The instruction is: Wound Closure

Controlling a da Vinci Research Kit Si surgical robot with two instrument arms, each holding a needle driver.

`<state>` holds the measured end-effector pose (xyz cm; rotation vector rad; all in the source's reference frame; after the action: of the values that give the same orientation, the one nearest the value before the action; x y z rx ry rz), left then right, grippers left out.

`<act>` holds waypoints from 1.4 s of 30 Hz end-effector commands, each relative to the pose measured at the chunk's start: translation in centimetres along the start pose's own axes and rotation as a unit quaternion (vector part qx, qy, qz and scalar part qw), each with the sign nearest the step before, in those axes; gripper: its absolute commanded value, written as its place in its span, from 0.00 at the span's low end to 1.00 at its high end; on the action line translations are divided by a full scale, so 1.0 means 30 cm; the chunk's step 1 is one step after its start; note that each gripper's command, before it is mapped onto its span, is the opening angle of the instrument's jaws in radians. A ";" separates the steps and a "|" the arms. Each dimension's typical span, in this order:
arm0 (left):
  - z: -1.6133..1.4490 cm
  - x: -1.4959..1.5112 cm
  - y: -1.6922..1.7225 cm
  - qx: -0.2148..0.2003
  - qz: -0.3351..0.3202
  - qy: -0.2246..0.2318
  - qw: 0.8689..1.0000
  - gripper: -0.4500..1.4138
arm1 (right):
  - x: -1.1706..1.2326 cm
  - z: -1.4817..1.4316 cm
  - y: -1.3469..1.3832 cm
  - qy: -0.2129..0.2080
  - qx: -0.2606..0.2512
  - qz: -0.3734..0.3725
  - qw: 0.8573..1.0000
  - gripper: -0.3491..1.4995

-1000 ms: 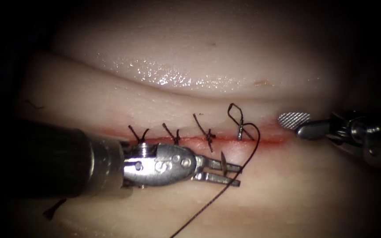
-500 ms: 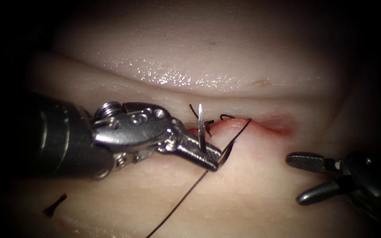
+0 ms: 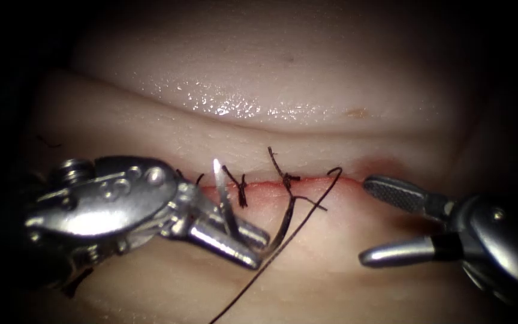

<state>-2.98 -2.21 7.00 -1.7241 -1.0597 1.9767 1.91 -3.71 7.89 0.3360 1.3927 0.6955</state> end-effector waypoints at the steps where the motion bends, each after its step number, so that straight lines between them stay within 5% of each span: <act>1: 0.003 -0.001 0.002 0.015 0.021 -0.004 1.000 0.00 | -0.0021 0.0056 0.0019 -0.015 -0.019 -0.001 1.000 0.61; 3: 0.004 -0.001 0.006 0.026 0.034 -0.008 0.999 0.00 | -0.0030 0.0072 0.0042 -0.038 -0.032 -0.004 0.999 0.48; 5: 0.004 -0.001 0.010 0.038 0.045 -0.012 0.998 0.00 | -0.0043 0.0087 0.0077 -0.063 -0.049 -0.017 0.997 0.46; 6: 0.004 -0.001 0.013 0.071 0.072 -0.023 0.995 0.00 | -0.0079 0.0109 0.0119 -0.091 -0.059 -0.029 0.994 0.63; 7: 0.004 0.001 0.014 0.098 0.088 -0.033 0.991 0.00 | -0.0102 0.0120 0.0129 -0.102 -0.059 -0.034 0.992 0.67; 13: 0.002 0.006 0.019 0.185 0.151 -0.062 0.969 0.00 | -0.0158 0.0182 0.0097 -0.124 -0.045 -0.044 0.990 0.66; 18: 0.004 0.009 0.023 0.189 0.165 -0.067 0.966 0.00 | -0.0156 0.0249 0.0085 -0.144 -0.049 -0.043 0.987 0.61; 21: 0.004 0.011 0.026 0.188 0.174 -0.069 0.964 0.00 | -0.0130 0.0264 0.0104 -0.145 -0.053 -0.038 0.987 0.45; 24: 0.004 0.012 0.027 0.189 0.176 -0.068 0.964 0.00 | -0.0122 0.0272 0.0115 -0.151 -0.063 -0.036 0.986 0.43; 30: 0.003 0.014 0.030 0.192 0.184 -0.067 0.962 0.00 | -0.0238 0.0306 0.0080 -0.216 -0.069 -0.058 0.972 0.27; 42: 0.003 0.016 0.033 0.198 0.193 -0.068 0.959 0.00 | -0.0382 0.0219 0.0103 -0.266 -0.087 -0.076 0.957 0.27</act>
<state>-2.88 -2.55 5.92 -1.6754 -0.3292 2.3695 2.38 -4.05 9.04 0.2453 0.8247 0.5441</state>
